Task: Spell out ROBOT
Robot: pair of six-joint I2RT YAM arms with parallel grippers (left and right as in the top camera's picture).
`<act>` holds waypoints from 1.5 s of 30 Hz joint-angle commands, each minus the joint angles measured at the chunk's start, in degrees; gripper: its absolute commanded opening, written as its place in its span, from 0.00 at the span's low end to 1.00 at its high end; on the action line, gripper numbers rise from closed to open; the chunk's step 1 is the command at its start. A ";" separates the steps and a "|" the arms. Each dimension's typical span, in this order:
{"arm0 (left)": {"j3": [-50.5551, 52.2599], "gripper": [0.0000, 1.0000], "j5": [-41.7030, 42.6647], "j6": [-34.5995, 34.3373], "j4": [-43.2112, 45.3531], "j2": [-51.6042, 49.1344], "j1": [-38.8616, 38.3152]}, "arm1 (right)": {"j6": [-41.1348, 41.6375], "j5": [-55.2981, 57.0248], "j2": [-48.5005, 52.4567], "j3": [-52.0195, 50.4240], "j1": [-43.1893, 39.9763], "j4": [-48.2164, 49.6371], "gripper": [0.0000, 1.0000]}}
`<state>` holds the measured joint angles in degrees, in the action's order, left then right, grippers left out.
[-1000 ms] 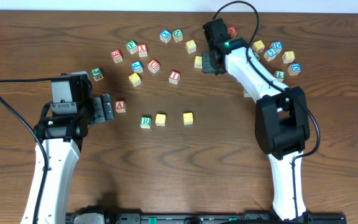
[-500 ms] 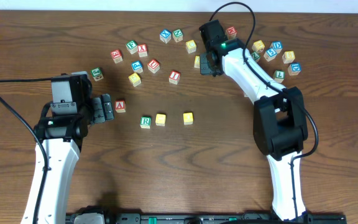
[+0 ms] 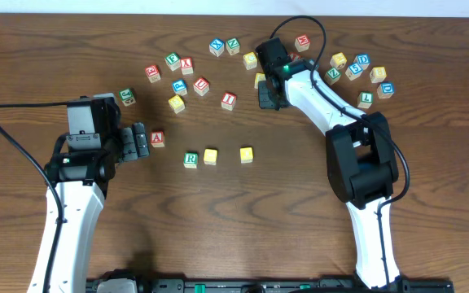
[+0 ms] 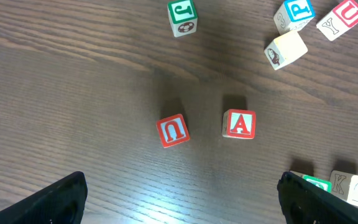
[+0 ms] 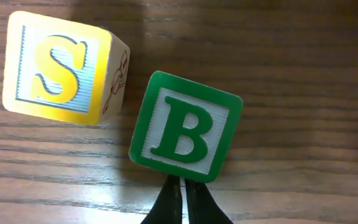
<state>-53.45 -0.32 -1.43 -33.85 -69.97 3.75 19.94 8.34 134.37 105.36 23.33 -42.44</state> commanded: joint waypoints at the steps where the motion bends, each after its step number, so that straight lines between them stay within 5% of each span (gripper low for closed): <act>1: -1.64 0.96 -0.11 0.35 0.09 -0.02 0.26 | 0.72 -0.15 0.68 -0.52 0.35 0.02 0.01; 9: -1.64 0.96 -0.11 0.35 0.11 -0.02 0.26 | -1.77 -1.38 0.66 -0.46 1.42 0.70 0.01; 15: -1.64 0.96 -0.11 0.35 0.11 -0.02 0.26 | -2.03 -1.38 0.37 -0.35 2.43 1.05 0.33; 17: -1.64 0.96 -0.11 0.35 0.09 -0.02 0.26 | -2.03 -1.20 0.20 -0.35 2.80 0.90 0.36; 38: -1.64 0.96 -0.11 0.35 0.09 -0.02 0.26 | -1.81 0.76 -5.86 -0.35 4.79 -0.20 0.43; 45: -1.64 0.96 -0.11 0.35 0.09 -0.02 0.26 | -2.01 1.40 -8.90 -0.35 4.79 0.26 0.60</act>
<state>-53.45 -0.32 -1.43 -33.85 -69.97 3.75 18.20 8.36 128.25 105.25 27.88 -42.30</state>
